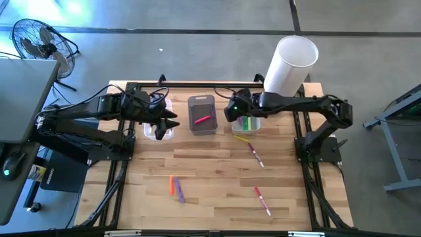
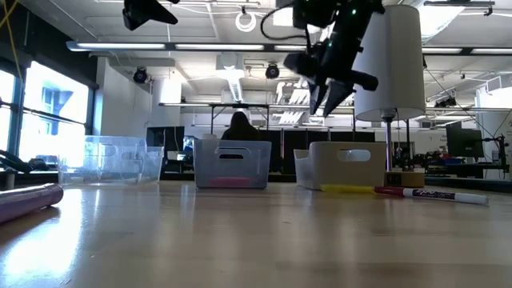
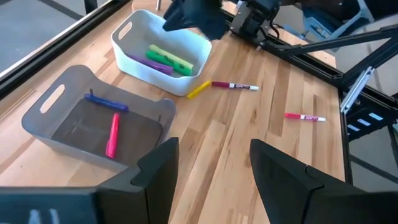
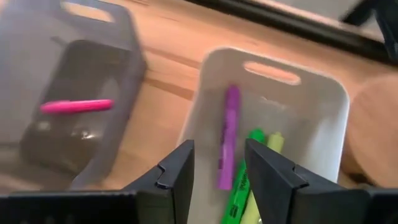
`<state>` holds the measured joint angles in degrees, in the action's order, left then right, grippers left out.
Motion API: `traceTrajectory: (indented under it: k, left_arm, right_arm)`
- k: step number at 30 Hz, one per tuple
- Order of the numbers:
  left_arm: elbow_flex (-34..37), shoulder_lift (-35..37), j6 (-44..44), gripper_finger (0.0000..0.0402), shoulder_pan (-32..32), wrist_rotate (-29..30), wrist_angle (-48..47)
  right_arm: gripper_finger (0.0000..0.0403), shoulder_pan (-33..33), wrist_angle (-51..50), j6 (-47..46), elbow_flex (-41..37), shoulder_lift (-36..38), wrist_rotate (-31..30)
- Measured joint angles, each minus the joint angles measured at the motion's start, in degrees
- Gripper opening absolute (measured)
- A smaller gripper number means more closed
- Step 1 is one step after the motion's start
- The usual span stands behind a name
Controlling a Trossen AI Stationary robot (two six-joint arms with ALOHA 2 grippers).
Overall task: Pick & Place Markers
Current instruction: Put the orange pen into the black bin
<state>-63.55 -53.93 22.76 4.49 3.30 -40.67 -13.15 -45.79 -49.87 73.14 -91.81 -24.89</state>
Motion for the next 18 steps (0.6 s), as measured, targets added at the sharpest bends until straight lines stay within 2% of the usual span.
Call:
traceTrajectory:
  k: [8,12,14,18]
  left_arm:
    - [0.00,0.00,1.57,0.0192,-0.01,-1.24,5.16]
    - [-0.04,-2.40,-1.78,0.0192,-2.60,-2.04,9.82]
    - [-0.02,-4.15,-2.16,0.0192,-5.08,1.56,10.38]
    - [-0.04,-8.72,-1.50,0.0192,-11.47,13.99,9.21]
  right_arm:
    - [0.0133,7.80,2.87,12.63,-0.09,8.27,-3.11]
    - [0.0130,11.56,10.94,17.81,-5.73,12.30,-6.09]
    - [0.0122,12.50,17.19,18.91,-10.33,14.26,-4.39]
    - [0.0097,13.85,28.00,18.72,-18.84,19.22,-1.98]
